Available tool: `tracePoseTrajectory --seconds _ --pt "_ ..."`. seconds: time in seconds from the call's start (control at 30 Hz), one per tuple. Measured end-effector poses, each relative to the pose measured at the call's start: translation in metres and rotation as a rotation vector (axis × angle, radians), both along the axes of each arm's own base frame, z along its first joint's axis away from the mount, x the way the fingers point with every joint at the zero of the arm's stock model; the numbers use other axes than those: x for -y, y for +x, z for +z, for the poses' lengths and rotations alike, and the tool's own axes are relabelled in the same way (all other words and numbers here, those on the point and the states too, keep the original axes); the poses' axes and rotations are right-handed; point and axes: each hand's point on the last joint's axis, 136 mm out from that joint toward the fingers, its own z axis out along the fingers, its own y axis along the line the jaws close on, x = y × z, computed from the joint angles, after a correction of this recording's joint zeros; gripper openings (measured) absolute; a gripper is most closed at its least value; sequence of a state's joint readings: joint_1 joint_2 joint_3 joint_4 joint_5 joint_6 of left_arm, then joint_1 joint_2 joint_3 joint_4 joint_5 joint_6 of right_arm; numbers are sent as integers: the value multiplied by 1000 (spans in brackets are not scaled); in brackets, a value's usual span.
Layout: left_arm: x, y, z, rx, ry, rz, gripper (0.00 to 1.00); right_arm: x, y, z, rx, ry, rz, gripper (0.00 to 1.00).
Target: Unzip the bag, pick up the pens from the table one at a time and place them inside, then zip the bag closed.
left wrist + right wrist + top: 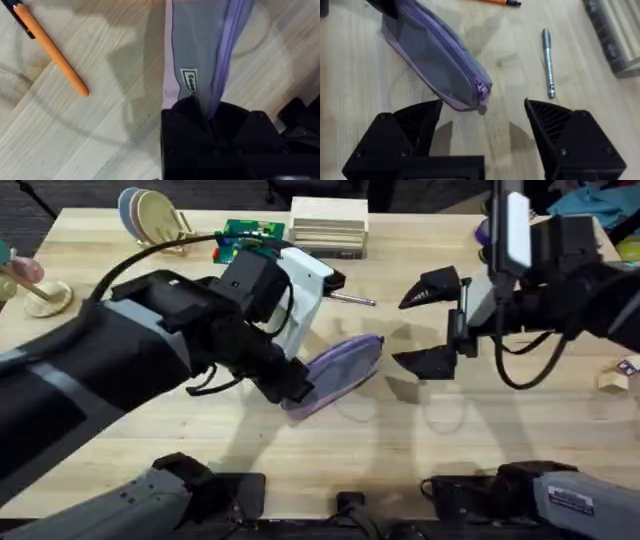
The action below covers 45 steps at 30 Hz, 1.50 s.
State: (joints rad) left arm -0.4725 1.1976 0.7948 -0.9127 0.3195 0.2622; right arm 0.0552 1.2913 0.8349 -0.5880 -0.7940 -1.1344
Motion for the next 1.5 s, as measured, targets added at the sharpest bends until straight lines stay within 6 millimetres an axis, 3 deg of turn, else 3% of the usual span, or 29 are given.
tracePoseTrajectory --seconds 0.07,0.4,0.53,0.7,0.97,1.17,1.2,1.27,1.5 --pt "0 0 0 0 0 0 44 -1 5 -11 -25 -1 1 997" --pt "0 0 0 0 0 0 44 -9 9 -28 -61 4 30 996" --pt "0 0 0 0 0 0 44 -16 13 -27 -29 9 54 904" --pt "0 0 0 0 0 0 44 -24 13 -30 -25 11 79 882" --pt "0 0 0 0 0 0 45 -25 10 -40 -65 7 87 604" --pt "0 0 0 0 0 0 45 -26 8 -41 -76 6 89 231" --pt "0 0 0 0 1 0 45 -26 8 -41 -77 5 90 79" --pt "0 0 0 0 1 0 44 -26 8 -41 -76 4 89 37" --pt "0 0 0 0 1 0 41 -26 8 -42 -75 2 89 34"
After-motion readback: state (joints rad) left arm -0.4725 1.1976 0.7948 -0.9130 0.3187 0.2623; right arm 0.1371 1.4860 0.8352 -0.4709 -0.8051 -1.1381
